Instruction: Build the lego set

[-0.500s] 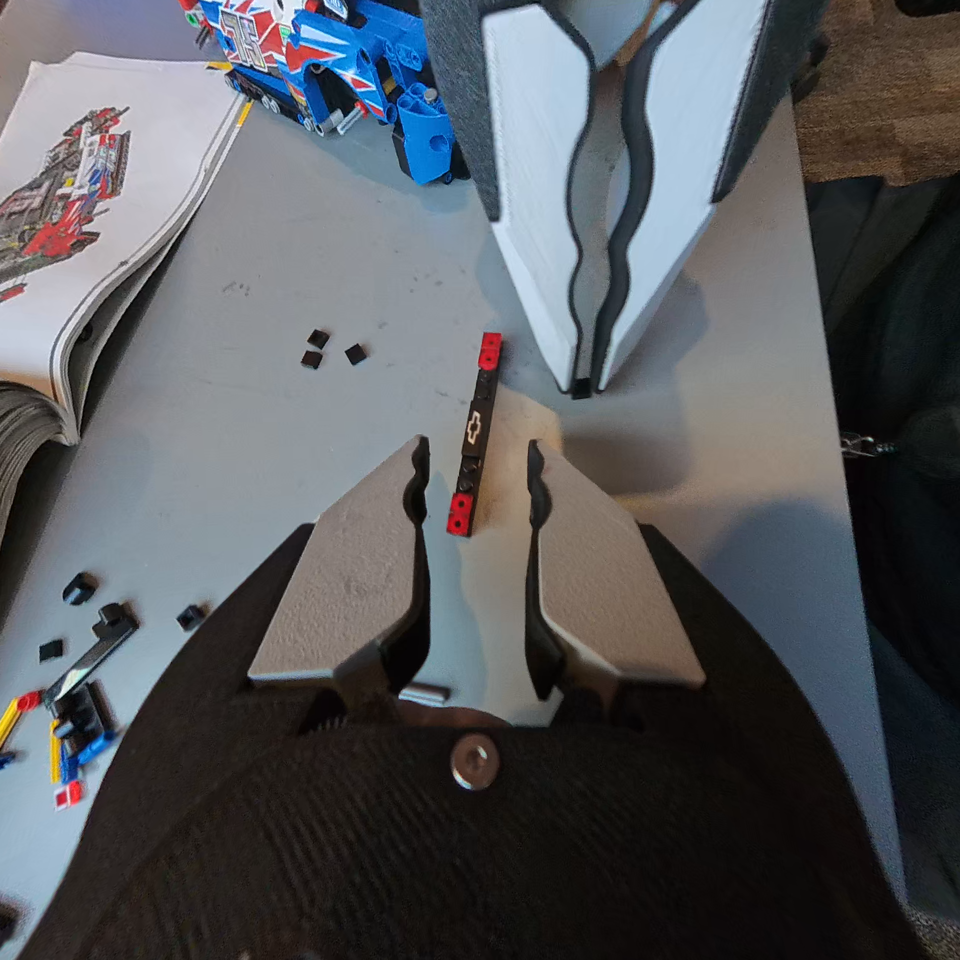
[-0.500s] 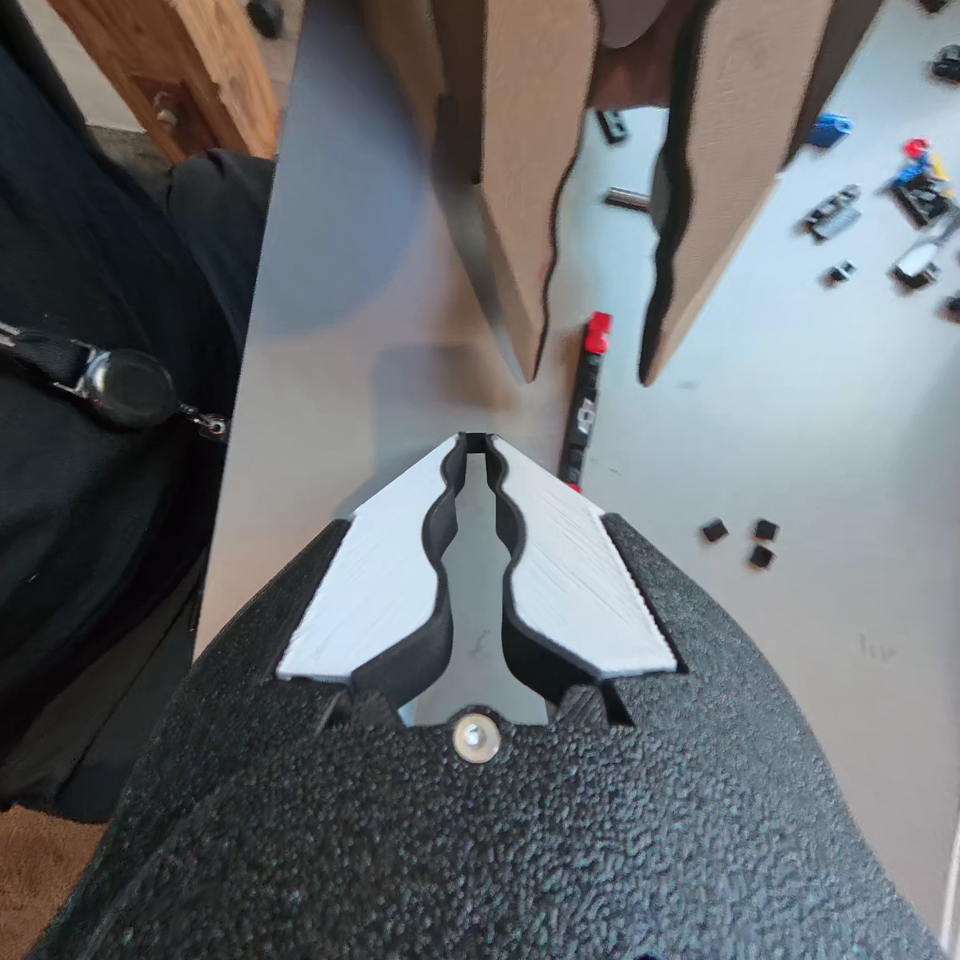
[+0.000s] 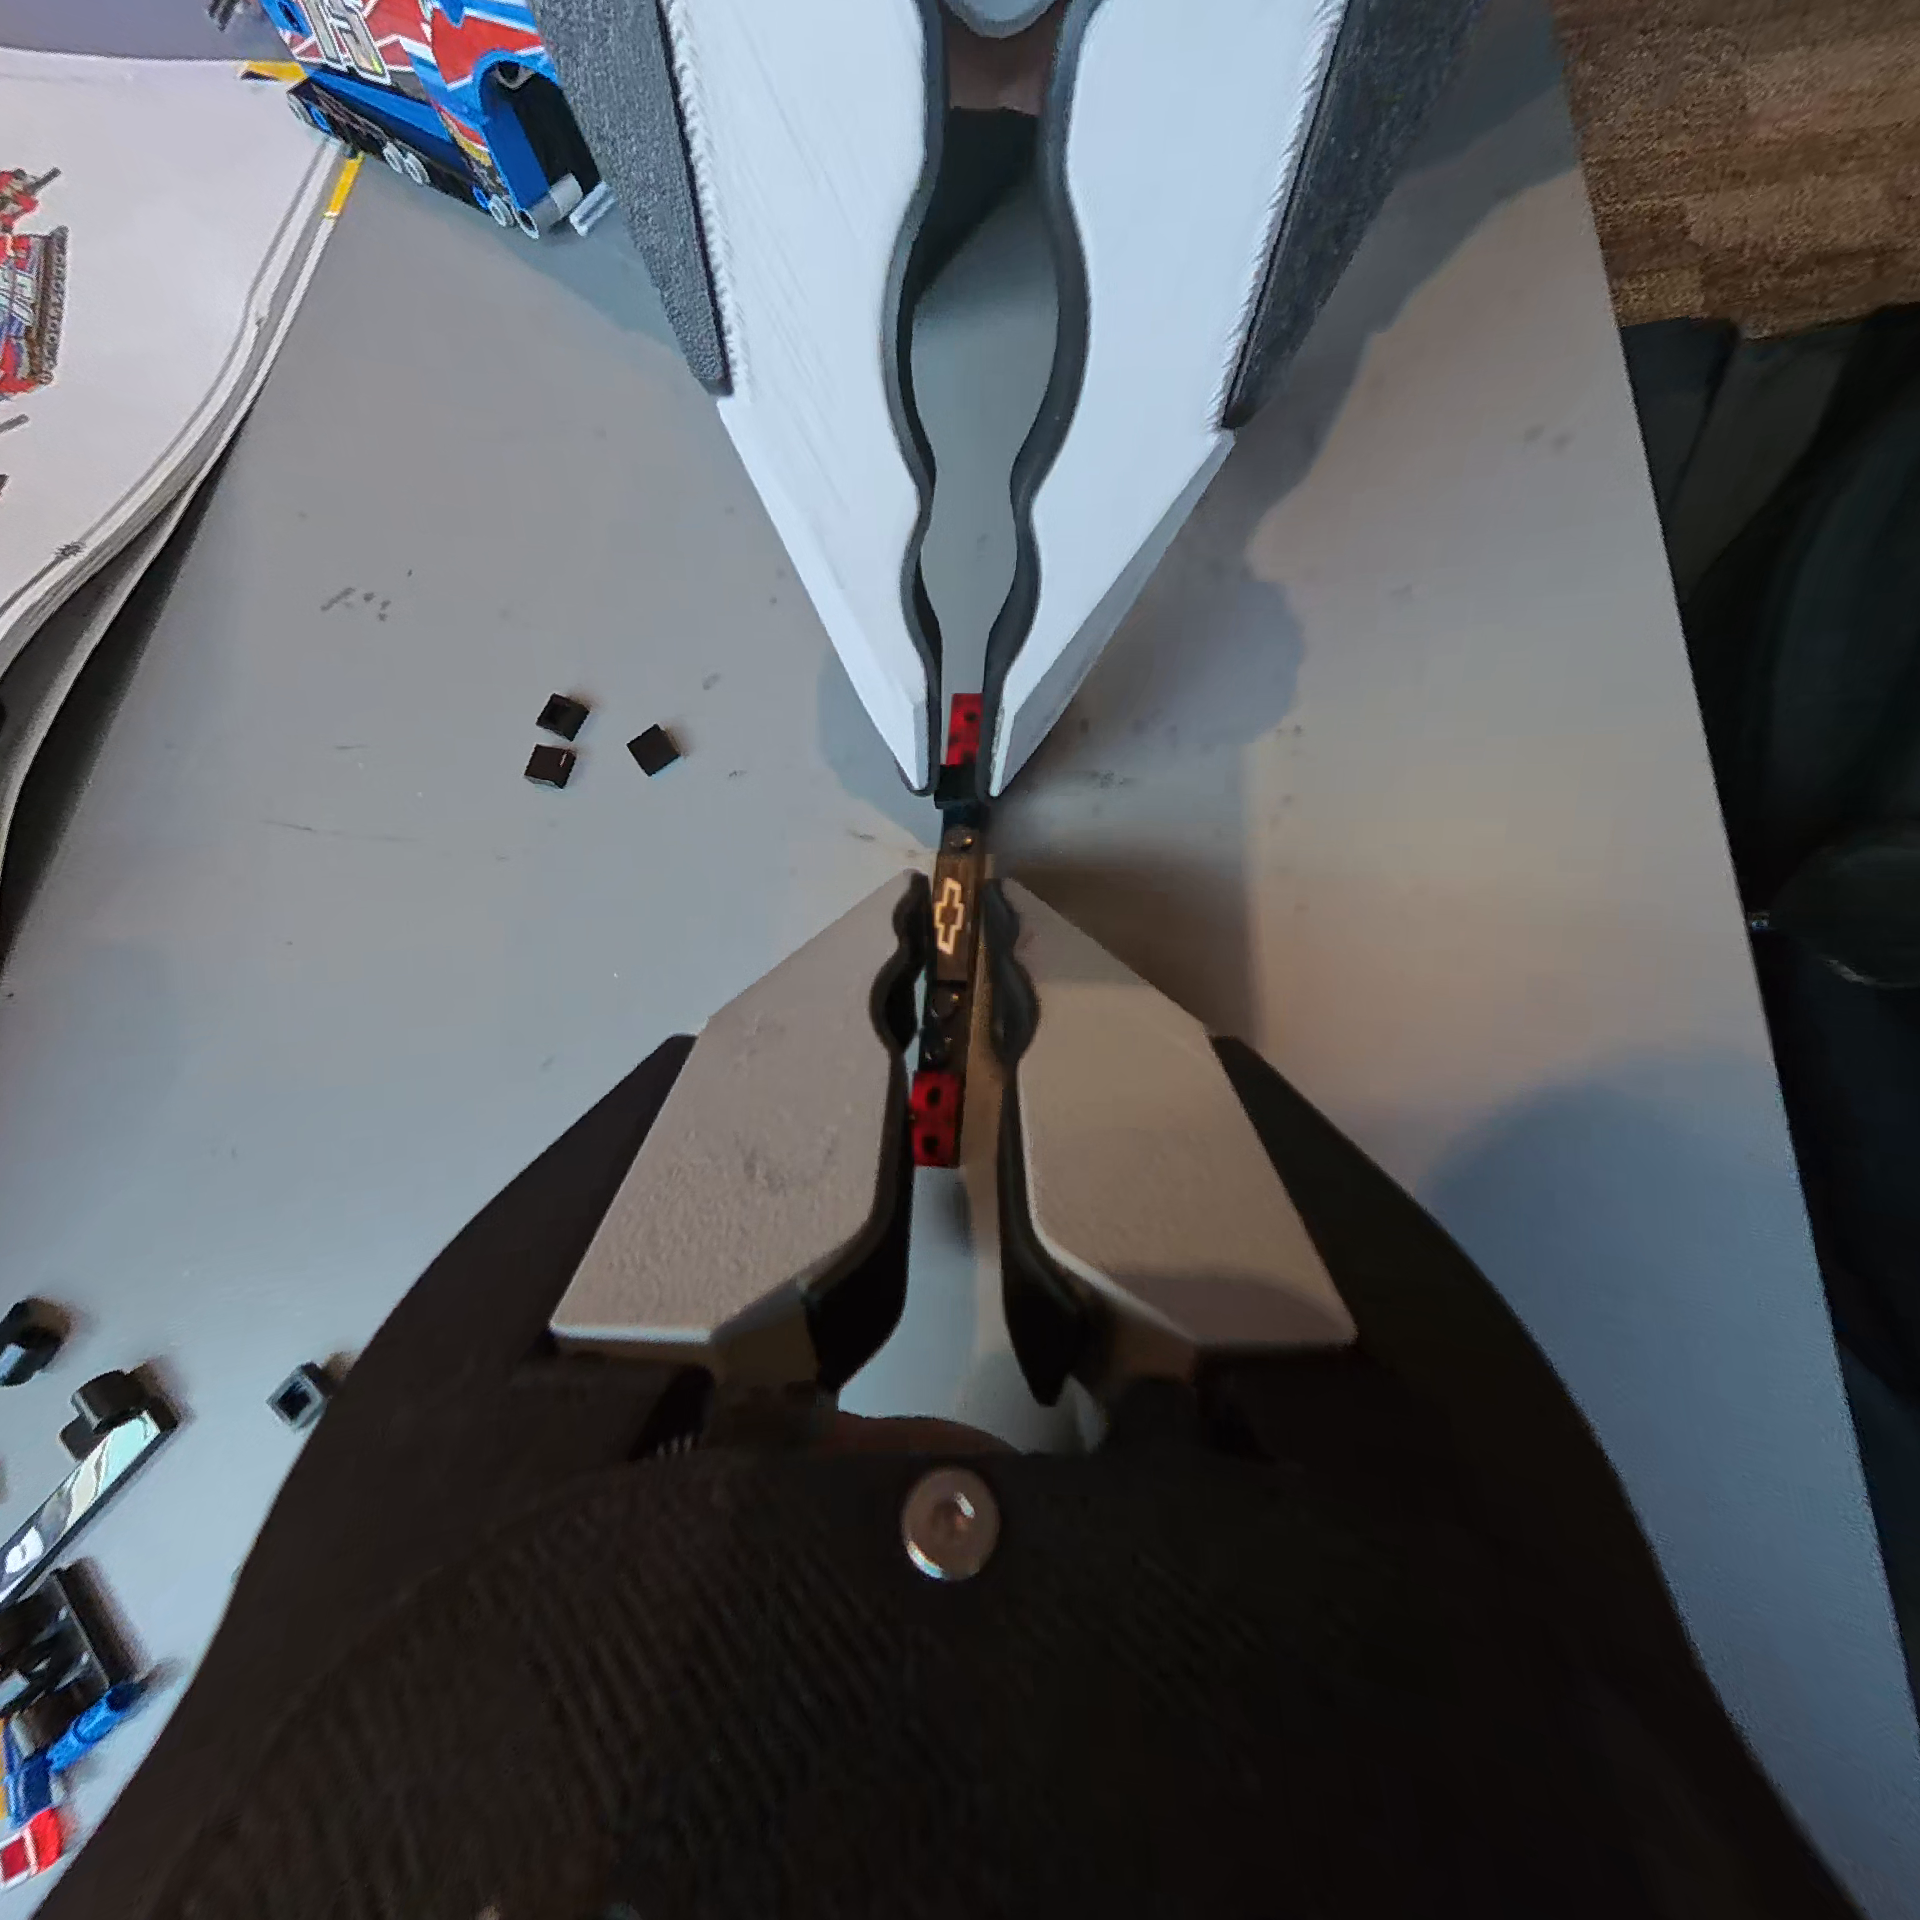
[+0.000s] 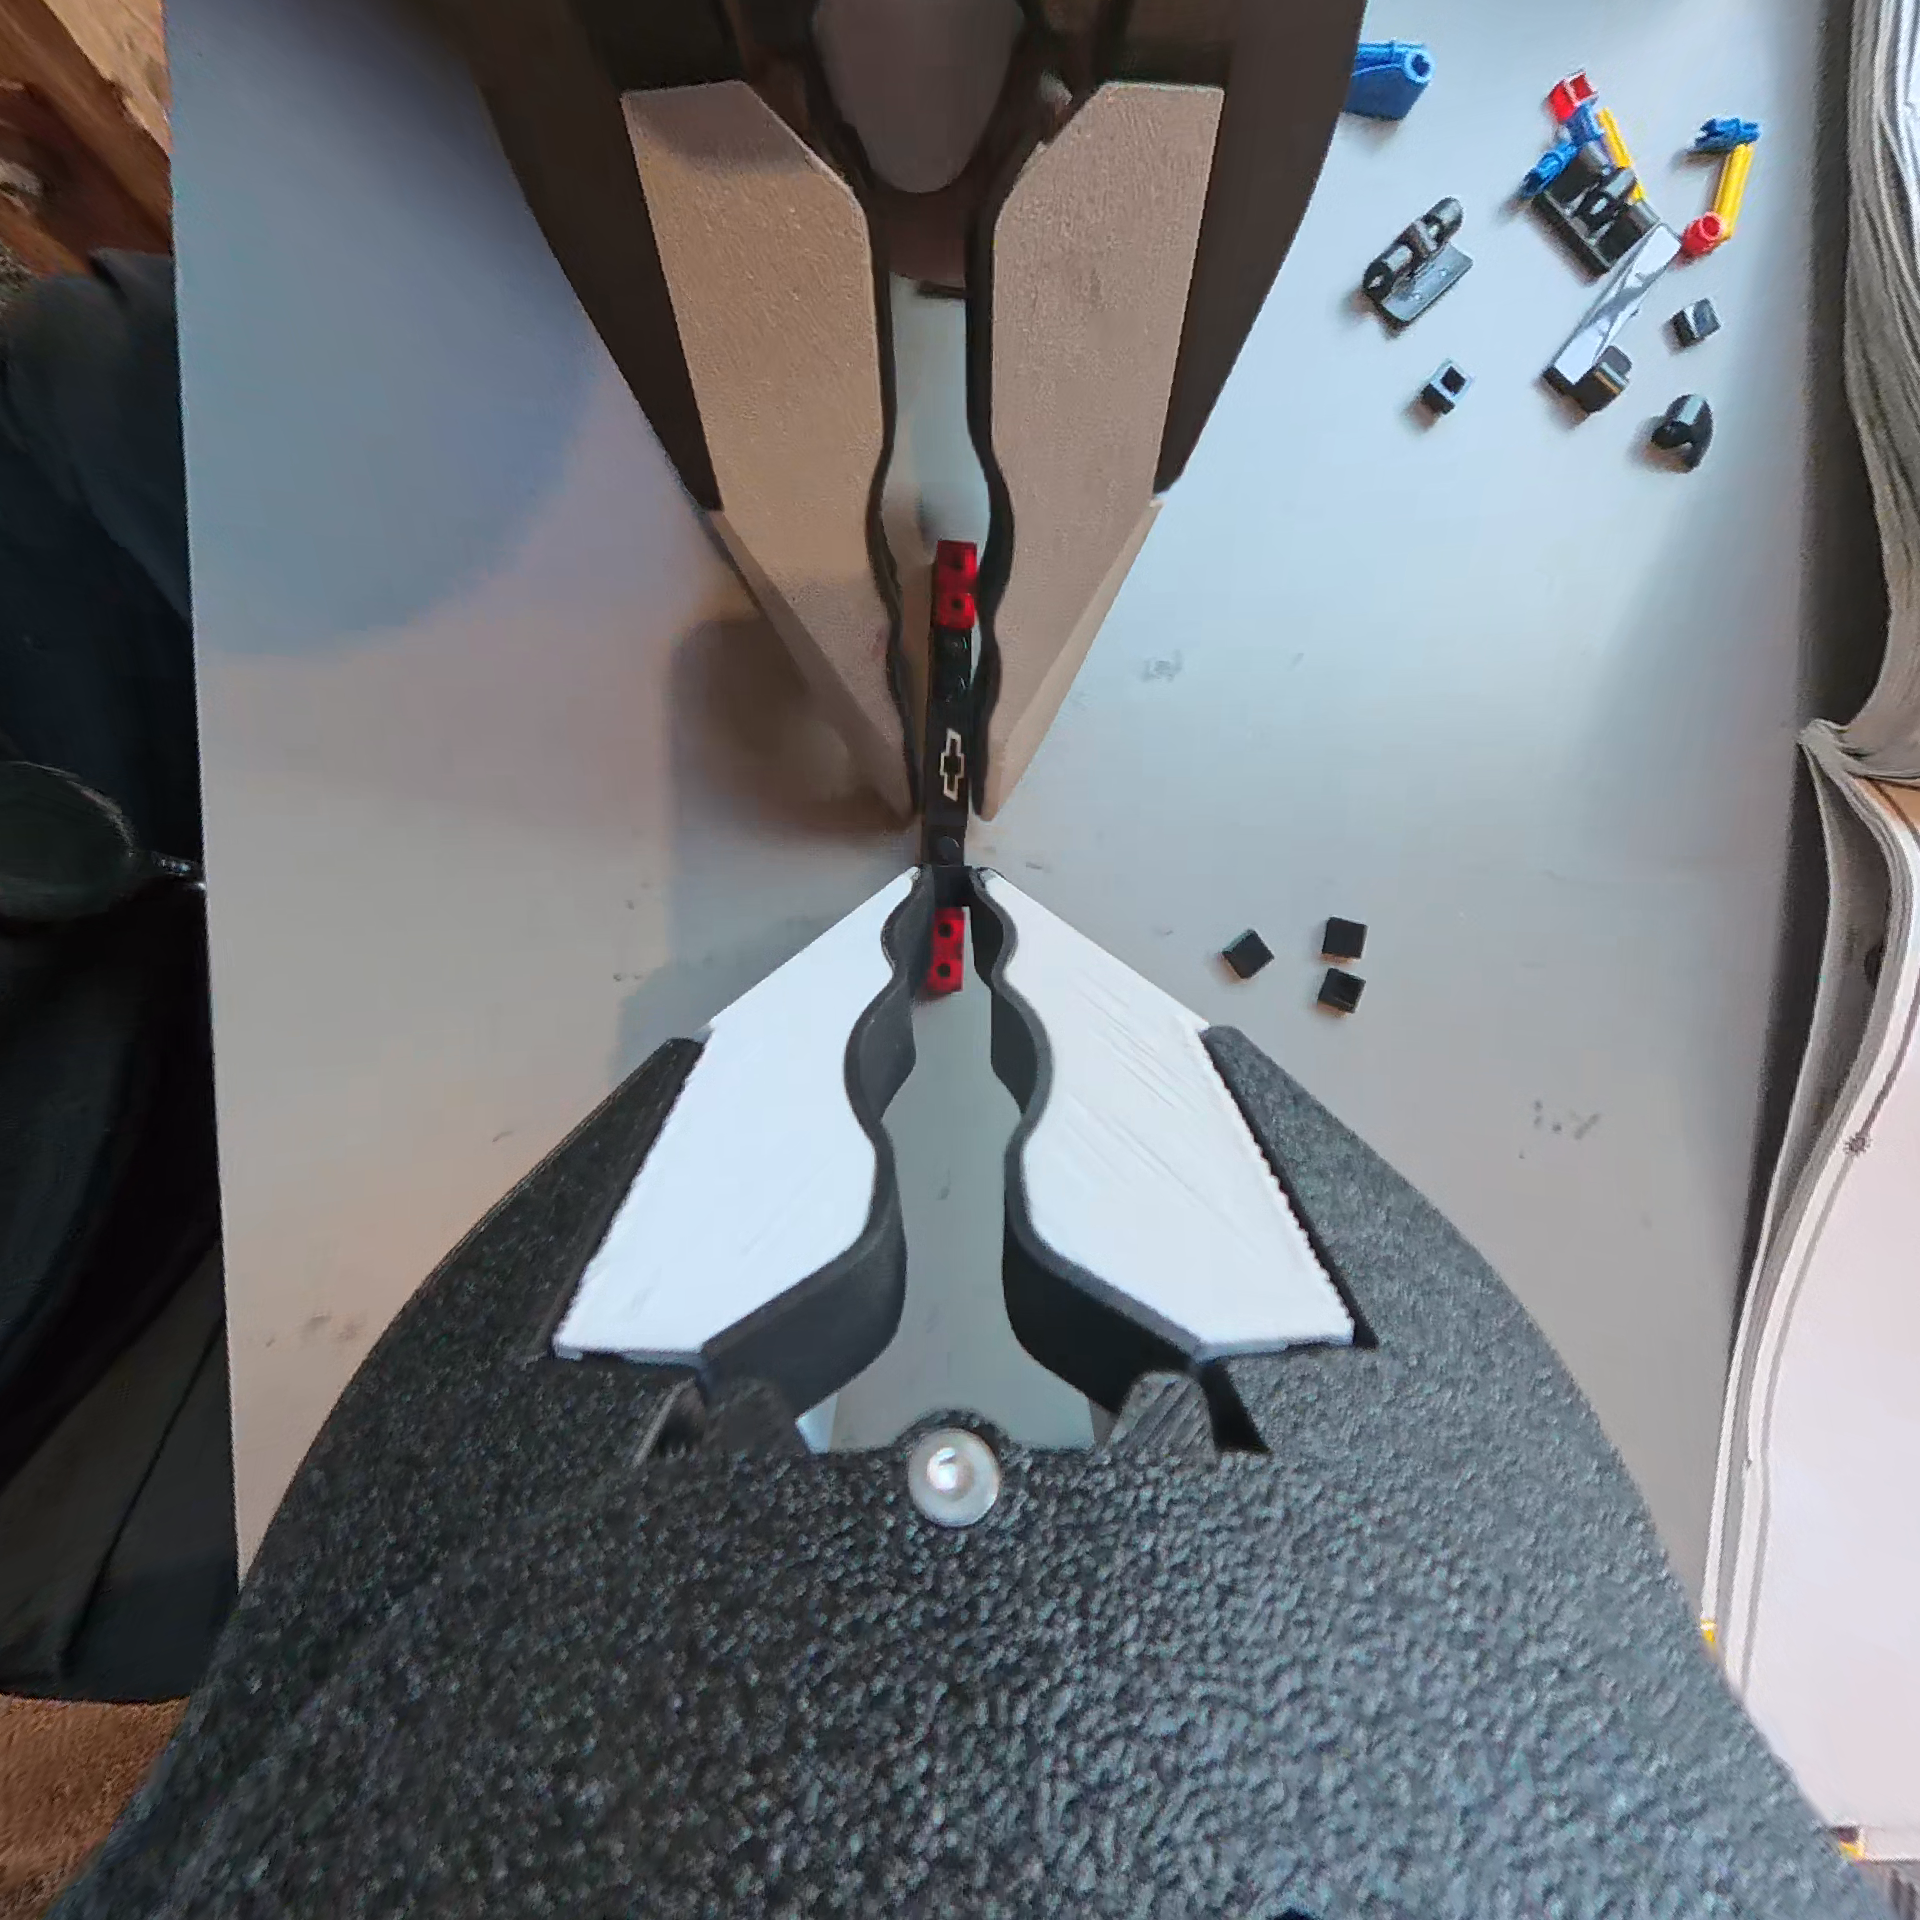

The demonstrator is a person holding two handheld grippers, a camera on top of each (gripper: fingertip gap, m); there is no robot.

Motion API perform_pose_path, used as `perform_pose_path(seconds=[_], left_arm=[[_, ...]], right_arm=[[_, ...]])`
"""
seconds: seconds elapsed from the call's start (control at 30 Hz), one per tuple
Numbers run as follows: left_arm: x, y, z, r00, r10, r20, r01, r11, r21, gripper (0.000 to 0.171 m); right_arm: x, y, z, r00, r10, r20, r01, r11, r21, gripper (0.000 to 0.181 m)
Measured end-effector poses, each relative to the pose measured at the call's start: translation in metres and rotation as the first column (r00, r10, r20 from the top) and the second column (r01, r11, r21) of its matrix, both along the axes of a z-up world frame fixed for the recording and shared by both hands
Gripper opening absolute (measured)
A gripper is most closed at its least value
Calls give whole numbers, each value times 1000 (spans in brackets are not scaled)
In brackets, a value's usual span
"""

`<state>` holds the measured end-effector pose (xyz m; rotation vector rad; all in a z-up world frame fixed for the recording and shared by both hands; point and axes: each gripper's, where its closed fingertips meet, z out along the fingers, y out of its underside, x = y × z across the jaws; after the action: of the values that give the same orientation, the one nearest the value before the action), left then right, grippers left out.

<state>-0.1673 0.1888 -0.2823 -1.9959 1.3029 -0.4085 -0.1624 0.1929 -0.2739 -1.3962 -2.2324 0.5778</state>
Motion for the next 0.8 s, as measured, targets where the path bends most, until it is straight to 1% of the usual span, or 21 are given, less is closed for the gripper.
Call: perform_pose_path(seconds=[0.3, 0.43, 0.6, 0.7, 0.8], left_arm=[[-1, 0, 0, 1000, 2, -2, -2, 1000, 8, 5], [-1, 0, 0, 1000, -2, -3, 2, 1000, 14, 5], [-1, 0, -1, 1000, -2, -5, 3, 1000, 18, 5], [-1, 0, -1, 1000, 14, 4, -14, 1000, 1, 5], [-1, 0, -1, 999, 30, 12, -30, 1000, -7, 5]], right_arm=[[0, 1, -2, 998, -6, 64, 4, 1000, 28, 5], [0, 0, -3, 996, 48, 80, -52, 997, 52, 5], [0, 0, -4, 988, 92, 123, -97, 995, 33, 5], [0, 0, -4, 981, 127, 149, -143, 984, 103, 4], [0, 0, -4, 981, 143, 128, -172, 953, 248, 4]])
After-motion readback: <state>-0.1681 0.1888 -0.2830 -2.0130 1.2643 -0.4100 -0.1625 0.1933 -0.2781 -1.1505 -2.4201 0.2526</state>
